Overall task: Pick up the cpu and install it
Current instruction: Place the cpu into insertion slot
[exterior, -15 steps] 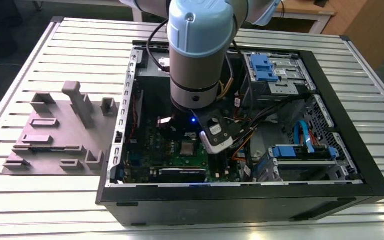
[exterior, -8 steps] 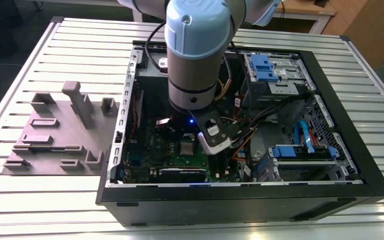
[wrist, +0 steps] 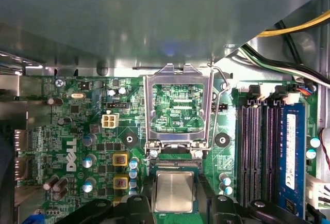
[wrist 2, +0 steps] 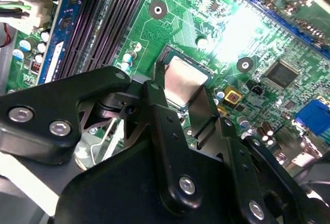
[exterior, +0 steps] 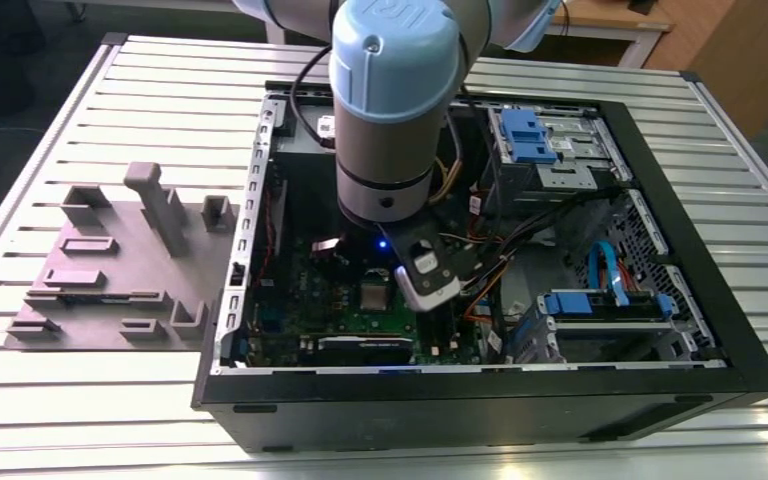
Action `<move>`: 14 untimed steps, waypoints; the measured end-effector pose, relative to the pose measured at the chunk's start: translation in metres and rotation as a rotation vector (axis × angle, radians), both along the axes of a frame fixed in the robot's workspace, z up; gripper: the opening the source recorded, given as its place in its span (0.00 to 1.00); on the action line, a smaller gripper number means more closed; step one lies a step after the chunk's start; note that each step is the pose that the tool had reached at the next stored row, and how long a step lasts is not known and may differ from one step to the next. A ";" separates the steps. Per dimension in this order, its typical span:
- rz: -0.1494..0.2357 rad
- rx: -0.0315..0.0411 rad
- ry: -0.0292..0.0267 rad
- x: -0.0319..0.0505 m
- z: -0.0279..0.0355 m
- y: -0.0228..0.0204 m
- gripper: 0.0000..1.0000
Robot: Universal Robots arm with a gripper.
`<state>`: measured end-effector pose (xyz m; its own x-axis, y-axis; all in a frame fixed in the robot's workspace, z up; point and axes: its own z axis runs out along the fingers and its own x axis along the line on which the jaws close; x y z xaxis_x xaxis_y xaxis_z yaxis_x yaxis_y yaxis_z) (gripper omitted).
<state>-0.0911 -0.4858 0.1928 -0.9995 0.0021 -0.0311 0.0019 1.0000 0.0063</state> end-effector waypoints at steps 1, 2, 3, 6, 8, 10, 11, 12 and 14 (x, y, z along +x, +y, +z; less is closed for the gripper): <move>0.000 -0.0005 0.0003 -0.0001 -0.0006 -0.0001 0.46; 0.000 -0.0006 0.0003 -0.0001 -0.0009 -0.0002 0.46; 0.000 -0.0007 0.0003 -0.0001 -0.0009 -0.0002 0.46; 0.000 -0.0003 0.0001 0.0000 -0.0012 -0.0001 0.46; 0.000 -0.0003 0.0001 0.0000 -0.0012 -0.0001 0.46; 0.000 -0.0003 0.0001 0.0000 -0.0012 -0.0001 0.46; 0.000 -0.0004 0.0003 -0.0001 -0.0012 -0.0001 0.44; 0.000 -0.0007 0.0006 -0.0001 -0.0011 -0.0001 0.44; 0.000 -0.0006 0.0003 -0.0001 -0.0011 -0.0001 0.40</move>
